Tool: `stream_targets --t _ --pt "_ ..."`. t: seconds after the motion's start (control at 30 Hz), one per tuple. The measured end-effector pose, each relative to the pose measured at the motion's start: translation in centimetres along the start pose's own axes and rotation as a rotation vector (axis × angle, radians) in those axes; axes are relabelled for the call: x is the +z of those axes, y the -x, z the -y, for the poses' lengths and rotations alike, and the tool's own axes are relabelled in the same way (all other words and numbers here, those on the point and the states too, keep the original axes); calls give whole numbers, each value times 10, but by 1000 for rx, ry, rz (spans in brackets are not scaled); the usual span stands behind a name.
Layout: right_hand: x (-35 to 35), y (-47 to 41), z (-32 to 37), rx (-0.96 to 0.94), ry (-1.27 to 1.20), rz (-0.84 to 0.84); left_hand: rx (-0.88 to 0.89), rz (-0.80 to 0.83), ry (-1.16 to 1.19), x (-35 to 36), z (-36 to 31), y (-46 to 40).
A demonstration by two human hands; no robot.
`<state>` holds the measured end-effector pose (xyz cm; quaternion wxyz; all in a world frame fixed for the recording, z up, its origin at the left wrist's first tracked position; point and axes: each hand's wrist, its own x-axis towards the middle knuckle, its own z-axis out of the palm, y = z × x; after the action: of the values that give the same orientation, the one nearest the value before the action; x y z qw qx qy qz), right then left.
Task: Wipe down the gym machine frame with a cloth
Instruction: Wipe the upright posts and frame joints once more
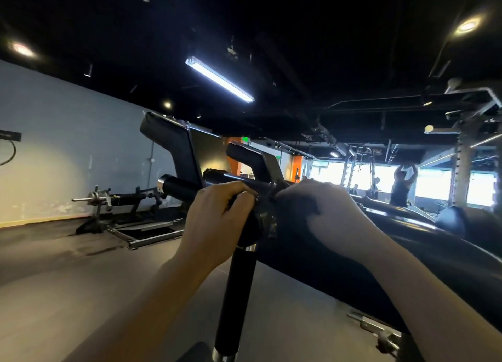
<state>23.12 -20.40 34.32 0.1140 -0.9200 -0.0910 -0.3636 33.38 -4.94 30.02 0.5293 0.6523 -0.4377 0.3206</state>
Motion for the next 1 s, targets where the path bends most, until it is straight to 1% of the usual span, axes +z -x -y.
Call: stream_targets --t 0.1,0.27,0.37,0.47,0.5,0.53,0.63,0.7,0.8,0.87,0.93,1.0 --pt "-3 -2 -5 -11 30 59 29 -30 -8 2 1 0" --pt "4 -40 0 -11 105 203 57 -23 -18 2 1 -1" --pt "16 -64 6 -41 97 265 50 13 -43 -1 2 -1" --pt "15 -73 4 -68 67 309 22 116 -62 -12 3 -8" --pt "13 -73 1 -75 53 314 -6 110 -86 -19 6 -16" --pt "11 -73 -2 -80 47 312 -36 65 -136 -26 12 -27" --pt "14 -76 -7 -90 126 237 -141 -134 -257 -51 35 -66" --pt "22 -83 -9 -74 197 147 -240 -165 -249 -57 48 -87" --pt "32 -99 -9 -38 210 69 -334 -110 -295 -50 57 -100" --pt "40 -115 -6 -65 167 19 -367 -27 -403 -39 60 -98" --pt "49 -137 -2 -98 146 -44 -377 5 -492 -35 62 -98" --pt "61 -155 4 -143 163 -72 -394 37 -539 -37 61 -98"
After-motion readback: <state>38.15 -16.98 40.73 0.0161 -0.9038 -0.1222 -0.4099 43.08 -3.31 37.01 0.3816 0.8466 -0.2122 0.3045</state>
